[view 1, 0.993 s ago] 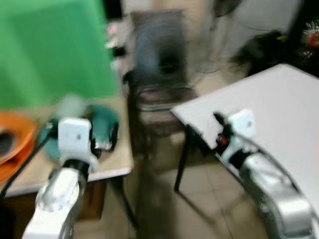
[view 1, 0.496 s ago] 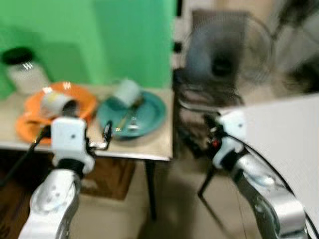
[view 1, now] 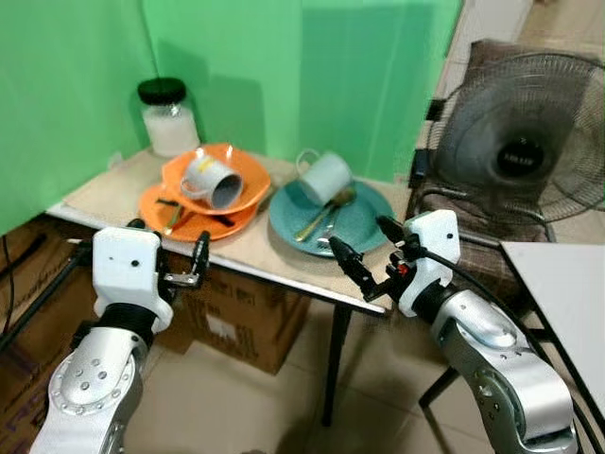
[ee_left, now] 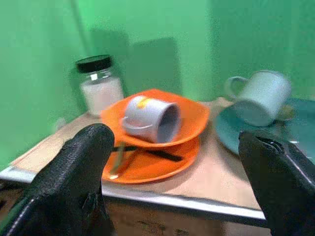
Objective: Setting the table
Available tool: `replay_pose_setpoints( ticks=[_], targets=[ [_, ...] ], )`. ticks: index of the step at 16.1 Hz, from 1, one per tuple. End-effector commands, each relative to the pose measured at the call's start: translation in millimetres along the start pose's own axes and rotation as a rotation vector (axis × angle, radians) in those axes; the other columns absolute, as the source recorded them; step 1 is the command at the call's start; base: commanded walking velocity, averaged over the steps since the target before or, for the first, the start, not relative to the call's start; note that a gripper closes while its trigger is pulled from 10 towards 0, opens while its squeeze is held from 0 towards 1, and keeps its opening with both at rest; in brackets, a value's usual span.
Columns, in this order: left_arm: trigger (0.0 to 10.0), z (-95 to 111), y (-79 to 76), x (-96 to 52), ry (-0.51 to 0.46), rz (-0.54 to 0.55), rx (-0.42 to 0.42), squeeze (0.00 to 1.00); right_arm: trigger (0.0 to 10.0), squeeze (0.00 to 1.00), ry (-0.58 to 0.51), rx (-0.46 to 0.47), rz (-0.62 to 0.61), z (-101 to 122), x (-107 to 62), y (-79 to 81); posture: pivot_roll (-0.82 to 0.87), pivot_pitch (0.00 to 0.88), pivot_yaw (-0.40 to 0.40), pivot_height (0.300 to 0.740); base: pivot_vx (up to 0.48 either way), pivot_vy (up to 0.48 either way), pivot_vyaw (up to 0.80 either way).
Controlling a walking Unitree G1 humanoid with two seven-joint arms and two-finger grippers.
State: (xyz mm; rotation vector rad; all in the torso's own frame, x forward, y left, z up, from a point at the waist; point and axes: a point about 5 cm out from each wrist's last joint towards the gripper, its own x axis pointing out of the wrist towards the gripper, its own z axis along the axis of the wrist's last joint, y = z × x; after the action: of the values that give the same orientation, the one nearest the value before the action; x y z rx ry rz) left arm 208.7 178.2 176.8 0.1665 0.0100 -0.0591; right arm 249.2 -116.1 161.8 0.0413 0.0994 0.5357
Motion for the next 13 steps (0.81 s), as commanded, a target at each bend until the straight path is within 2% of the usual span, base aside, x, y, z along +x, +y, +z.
replay_pose_setpoints(
  ticks=[1, 8, 12, 13],
  targets=[
    [10.0, 0, -3.6, -0.1, 0.001, -0.03, 0.009, 0.0, 10.0, 0.0, -0.004, 0.027, -0.03, -1, -1.0, -5.2, 0.03, 0.0, 0.019, 0.74, 0.311, 0.0, 0.0],
    [10.0, -2, -4.9, -0.1, 0.016, -0.097, 0.011, 0.0, 10.0, 0.0, -0.021, 0.075, -0.108, -4, 0.9, -10.0, 0.04, 0.0, 0.032, 0.74, 0.312, 0.0, 0.0],
    [10.0, -7, -4.0, -5.1, 0.028, -0.135, 0.007, 0.0, 10.0, 0.0, -0.034, 0.065, -0.16, -4, -2.4, -18.0, 0.03, 0.0, 0.036, 0.74, 0.303, 0.0, 0.0],
    [10.0, -12, -0.4, -10.4, 0.051, -0.132, 0.017, 0.0, 10.0, 0.0, -0.034, 0.045, -0.165, -6, -4.3, -21.0, 0.03, 0.0, 0.042, 0.74, 0.3, 0.0, 0.0]
  ],
)
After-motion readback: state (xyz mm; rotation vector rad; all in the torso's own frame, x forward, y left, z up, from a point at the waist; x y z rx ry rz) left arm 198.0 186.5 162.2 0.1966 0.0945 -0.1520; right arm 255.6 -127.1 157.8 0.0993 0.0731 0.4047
